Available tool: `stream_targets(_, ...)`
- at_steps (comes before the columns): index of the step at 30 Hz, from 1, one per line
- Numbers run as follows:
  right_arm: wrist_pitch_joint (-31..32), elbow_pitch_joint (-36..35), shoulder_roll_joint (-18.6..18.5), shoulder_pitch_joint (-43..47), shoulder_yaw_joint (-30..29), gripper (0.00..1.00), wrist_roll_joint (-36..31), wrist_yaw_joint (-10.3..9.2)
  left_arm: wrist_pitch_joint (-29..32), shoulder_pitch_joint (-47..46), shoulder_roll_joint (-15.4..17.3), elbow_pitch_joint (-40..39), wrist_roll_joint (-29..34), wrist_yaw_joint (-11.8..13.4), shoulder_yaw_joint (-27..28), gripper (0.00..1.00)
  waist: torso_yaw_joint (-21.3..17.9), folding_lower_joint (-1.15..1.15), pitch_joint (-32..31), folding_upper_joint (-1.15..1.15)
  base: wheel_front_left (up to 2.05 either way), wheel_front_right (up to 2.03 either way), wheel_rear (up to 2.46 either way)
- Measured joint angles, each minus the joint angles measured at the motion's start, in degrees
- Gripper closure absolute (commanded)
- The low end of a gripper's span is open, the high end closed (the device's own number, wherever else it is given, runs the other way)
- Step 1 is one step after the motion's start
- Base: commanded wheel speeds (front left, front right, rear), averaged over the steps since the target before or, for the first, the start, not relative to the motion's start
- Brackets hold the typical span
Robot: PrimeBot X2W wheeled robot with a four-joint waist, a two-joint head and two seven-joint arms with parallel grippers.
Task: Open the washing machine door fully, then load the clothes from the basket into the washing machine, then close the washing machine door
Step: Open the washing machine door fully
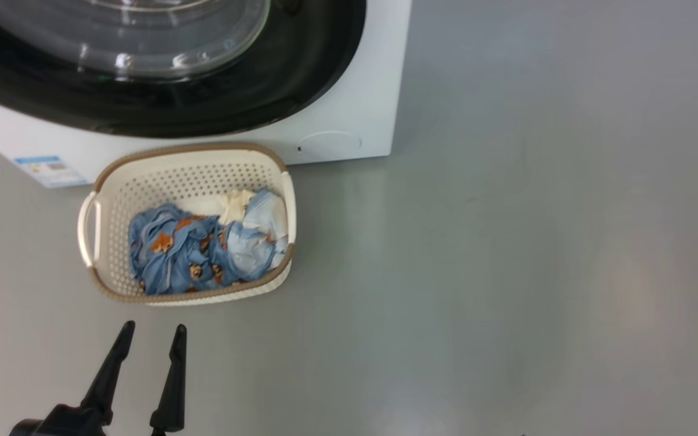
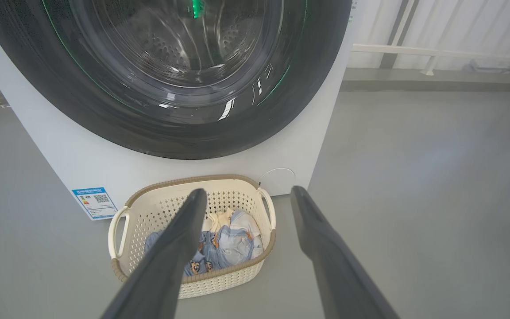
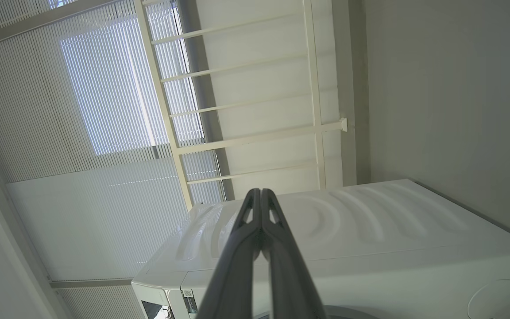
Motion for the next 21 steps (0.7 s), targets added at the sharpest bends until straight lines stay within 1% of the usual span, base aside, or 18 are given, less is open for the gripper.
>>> stream_targets(2, 2.9, 1.2, -0.92, -2.64, -0.77, 1.0, -1.13, 0.0, 0.0, -0.01, -0.14, -0.21, 0.0, 0.0, -0.02, 0.0, 1.25, 0.0, 1.1, 0.0, 0.0, 0.0, 0.0)
stream_targets(12, 10.93, 2.56, -2.3, -12.43, -0.7, 1.0, -5.41, 0.0, 0.0, 0.01, -0.83, -0.92, 0.0, 0.0, -1.79, 0.0, 5.06, 0.0, 5.04, 0.0, 0.0, 0.0, 0.0)
stream_targets(16, 13.27, 3.19, -2.5, -15.88, 0.37, 1.0, -7.04, 0.0, 0.0, 0.02, -1.4, -1.76, 0.0, 0.0, -1.76, 0.0, 6.32, 0.0, 6.88, 0.0, 0.0, 0.0, 0.0)
stream_targets(21, 14.36, 3.49, -2.93, -20.03, 1.87, 1.0, -9.82, 0.0, 0.0, 0.02, -1.53, -2.69, 0.0, 0.0, -1.86, 0.0, 8.05, 0.0, 9.01, 0.0, 0.0, 0.0, 0.0)
